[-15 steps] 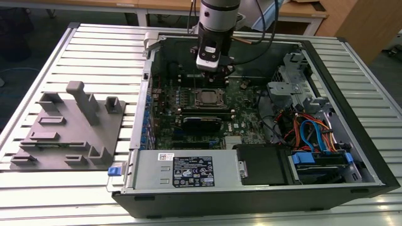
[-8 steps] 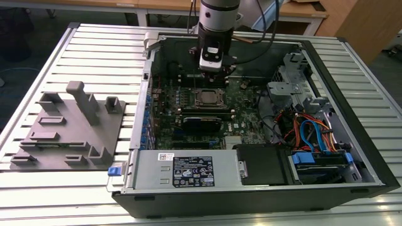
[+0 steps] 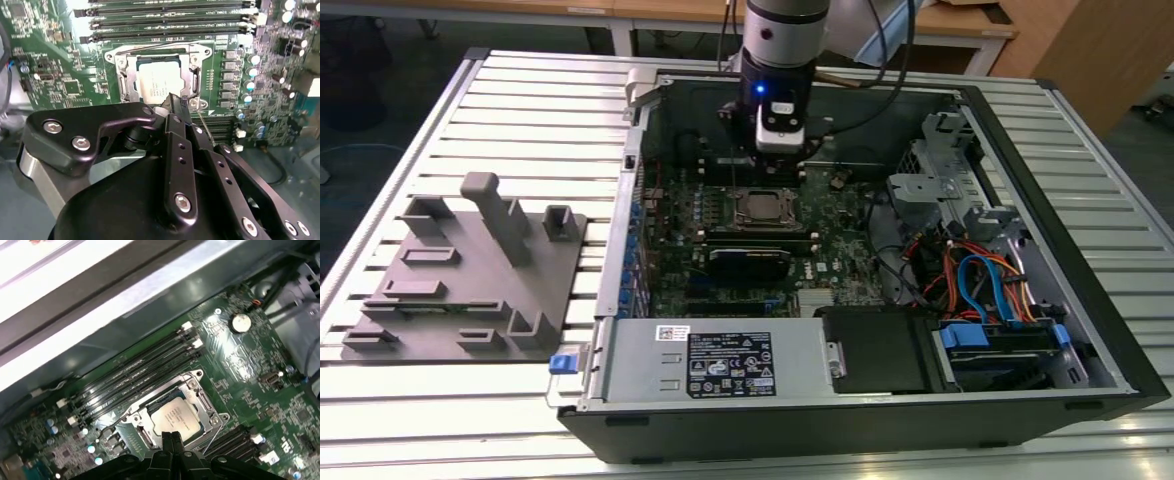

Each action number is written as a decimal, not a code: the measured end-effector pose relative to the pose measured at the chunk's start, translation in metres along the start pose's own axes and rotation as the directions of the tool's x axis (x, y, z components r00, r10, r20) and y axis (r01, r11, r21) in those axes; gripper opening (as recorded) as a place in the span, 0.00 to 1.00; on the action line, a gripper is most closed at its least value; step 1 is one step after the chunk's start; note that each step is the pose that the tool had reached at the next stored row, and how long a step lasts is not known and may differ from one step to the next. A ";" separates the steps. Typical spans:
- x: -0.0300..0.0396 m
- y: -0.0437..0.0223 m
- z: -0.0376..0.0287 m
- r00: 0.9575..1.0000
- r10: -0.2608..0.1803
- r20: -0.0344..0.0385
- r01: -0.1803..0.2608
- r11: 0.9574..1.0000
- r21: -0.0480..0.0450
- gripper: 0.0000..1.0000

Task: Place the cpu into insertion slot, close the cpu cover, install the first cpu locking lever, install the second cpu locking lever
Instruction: 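Install the first cpu locking lever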

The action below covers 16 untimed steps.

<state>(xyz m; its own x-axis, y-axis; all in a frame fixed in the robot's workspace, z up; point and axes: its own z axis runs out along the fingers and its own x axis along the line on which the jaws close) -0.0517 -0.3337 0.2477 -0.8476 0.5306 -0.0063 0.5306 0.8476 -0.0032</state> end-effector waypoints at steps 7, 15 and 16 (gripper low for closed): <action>0.0001 0.0000 0.0001 0.997 -0.076 0.000 0.076 0.997 -0.001 0.10; 0.0001 -0.0001 0.0005 0.980 -0.199 0.001 0.199 0.980 -0.001 0.10; 0.0001 -0.0001 0.0005 0.977 -0.214 0.001 0.214 0.977 -0.001 0.10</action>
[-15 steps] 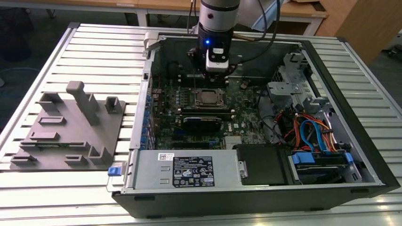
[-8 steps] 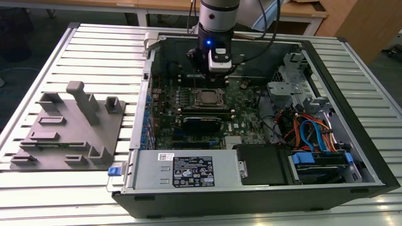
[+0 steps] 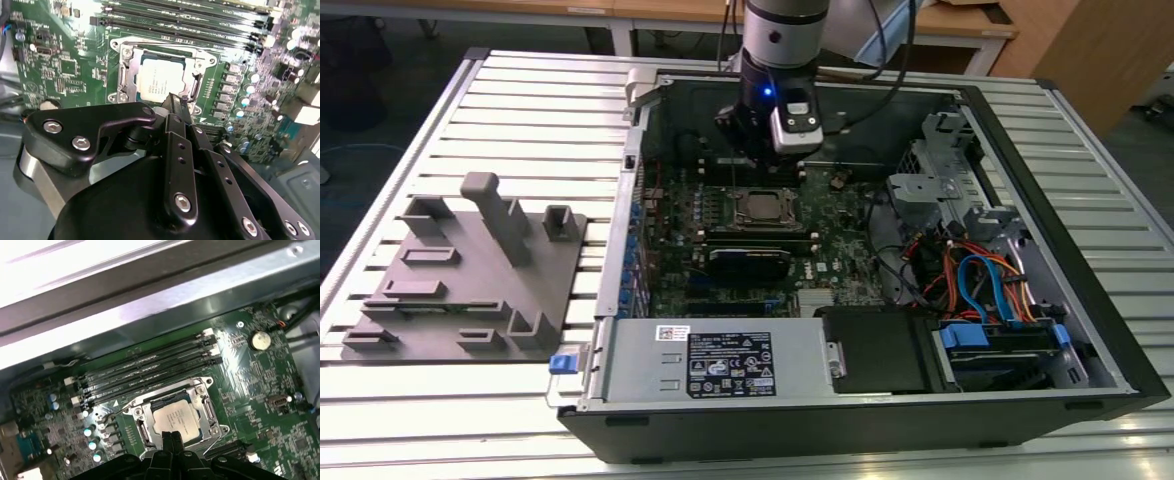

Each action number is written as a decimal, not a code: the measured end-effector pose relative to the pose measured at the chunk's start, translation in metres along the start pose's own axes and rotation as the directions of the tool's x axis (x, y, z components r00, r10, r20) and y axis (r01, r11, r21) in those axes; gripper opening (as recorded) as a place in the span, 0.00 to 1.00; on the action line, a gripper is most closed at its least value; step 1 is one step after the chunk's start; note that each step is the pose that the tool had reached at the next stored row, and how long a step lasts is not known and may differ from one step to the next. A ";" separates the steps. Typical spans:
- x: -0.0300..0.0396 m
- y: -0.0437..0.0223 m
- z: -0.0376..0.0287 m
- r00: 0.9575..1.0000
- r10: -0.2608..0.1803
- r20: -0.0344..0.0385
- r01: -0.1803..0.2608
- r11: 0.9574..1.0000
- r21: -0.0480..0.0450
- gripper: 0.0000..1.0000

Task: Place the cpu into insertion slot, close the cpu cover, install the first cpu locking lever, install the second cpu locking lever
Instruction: 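Install the first cpu locking lever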

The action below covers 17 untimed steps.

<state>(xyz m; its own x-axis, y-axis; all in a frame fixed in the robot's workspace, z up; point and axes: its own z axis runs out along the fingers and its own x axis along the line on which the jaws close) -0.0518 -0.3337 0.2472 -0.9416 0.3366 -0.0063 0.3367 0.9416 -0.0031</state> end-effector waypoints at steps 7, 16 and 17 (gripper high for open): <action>0.0000 0.0000 0.0001 0.996 -0.091 0.000 0.091 0.996 -0.001 0.10; 0.0112 -0.0040 0.0004 0.993 -0.115 0.002 0.115 0.993 -0.001 0.10; 0.0122 -0.0043 0.0005 0.993 -0.117 0.002 0.117 0.993 -0.001 0.10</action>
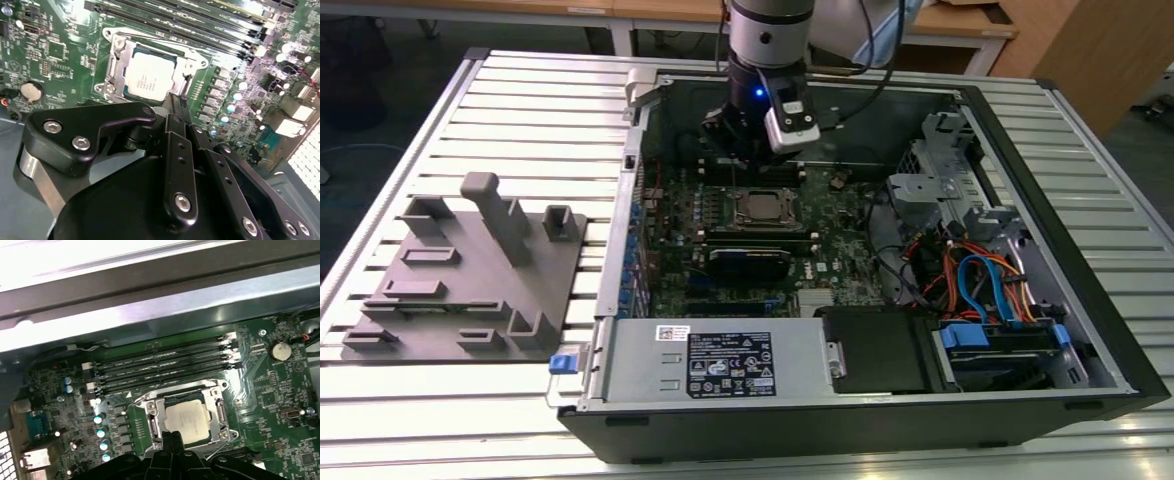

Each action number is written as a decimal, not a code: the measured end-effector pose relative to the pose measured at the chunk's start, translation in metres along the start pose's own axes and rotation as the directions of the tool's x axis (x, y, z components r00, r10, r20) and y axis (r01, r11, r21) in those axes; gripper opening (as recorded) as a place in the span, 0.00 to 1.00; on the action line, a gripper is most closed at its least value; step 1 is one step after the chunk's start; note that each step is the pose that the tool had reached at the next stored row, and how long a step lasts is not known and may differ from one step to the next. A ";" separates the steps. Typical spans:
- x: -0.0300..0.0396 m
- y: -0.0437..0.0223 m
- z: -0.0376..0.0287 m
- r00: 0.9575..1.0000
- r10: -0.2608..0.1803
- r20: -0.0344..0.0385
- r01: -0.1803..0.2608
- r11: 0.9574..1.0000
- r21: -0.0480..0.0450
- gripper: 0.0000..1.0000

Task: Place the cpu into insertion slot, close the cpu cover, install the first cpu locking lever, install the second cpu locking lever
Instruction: 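Install the first cpu locking lever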

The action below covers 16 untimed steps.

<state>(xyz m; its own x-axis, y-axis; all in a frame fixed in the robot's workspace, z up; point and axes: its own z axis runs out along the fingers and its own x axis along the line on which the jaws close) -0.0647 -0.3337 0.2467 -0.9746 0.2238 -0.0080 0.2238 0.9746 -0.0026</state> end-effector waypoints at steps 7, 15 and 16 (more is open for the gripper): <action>0.0010 -0.0003 0.0005 0.996 -0.094 0.000 0.094 0.996 -0.001 0.10; 0.0204 -0.0047 0.0006 0.996 -0.094 0.005 0.094 0.996 -0.002 0.10; 0.0216 -0.0049 0.0006 0.996 -0.094 0.005 0.094 0.996 -0.002 0.10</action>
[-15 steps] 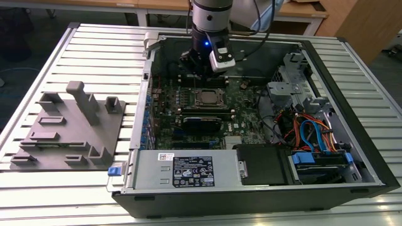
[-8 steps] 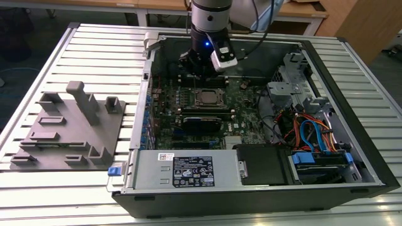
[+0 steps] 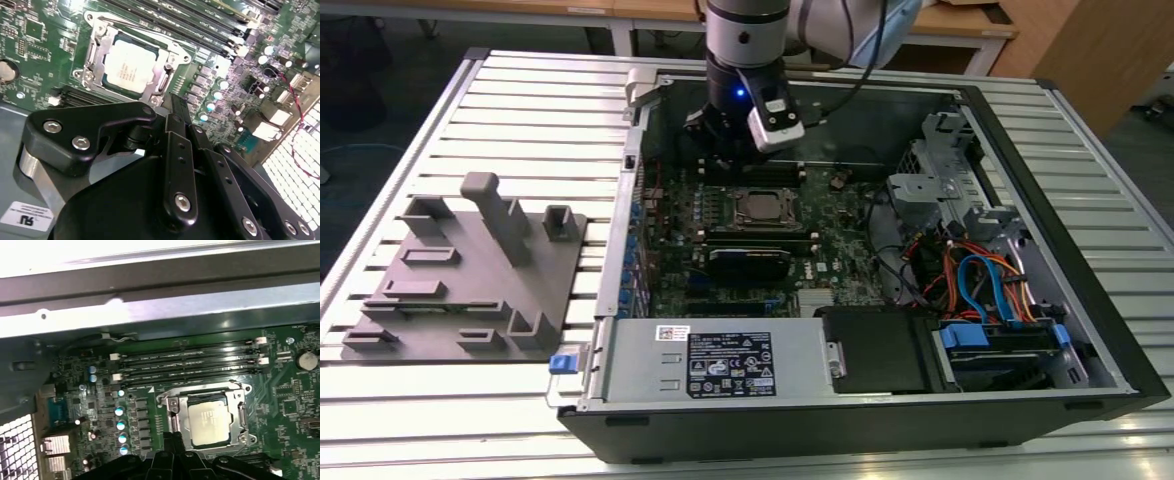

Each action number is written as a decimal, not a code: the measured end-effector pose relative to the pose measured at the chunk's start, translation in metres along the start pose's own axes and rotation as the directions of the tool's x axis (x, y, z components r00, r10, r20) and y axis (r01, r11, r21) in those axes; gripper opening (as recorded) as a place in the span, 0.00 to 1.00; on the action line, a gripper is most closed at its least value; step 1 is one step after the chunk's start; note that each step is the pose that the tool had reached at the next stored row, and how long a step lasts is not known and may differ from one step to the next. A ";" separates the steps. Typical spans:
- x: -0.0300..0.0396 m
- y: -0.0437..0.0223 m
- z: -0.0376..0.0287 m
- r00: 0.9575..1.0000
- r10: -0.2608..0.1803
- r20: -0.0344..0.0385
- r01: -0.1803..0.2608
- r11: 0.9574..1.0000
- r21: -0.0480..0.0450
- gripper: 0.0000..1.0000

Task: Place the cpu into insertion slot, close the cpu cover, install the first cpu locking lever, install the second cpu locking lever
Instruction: 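Install the first cpu locking lever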

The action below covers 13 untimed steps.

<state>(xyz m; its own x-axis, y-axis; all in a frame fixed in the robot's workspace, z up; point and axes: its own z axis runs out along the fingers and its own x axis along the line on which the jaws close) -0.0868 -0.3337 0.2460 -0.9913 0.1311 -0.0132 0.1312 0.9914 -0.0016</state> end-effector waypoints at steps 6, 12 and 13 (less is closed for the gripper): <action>0.0060 0.0009 -0.0001 1.000 -0.005 0.001 0.005 1.000 0.000 0.10; 0.0078 0.0031 -0.0001 1.000 -0.010 0.003 0.010 1.000 -0.001 0.10; 0.0084 0.0036 -0.0001 1.000 -0.011 0.004 0.011 1.000 -0.001 0.10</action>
<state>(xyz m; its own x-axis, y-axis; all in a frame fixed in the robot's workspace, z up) -0.0947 -0.3290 0.2460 -0.9926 0.1205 -0.0168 0.1205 0.9927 -0.0008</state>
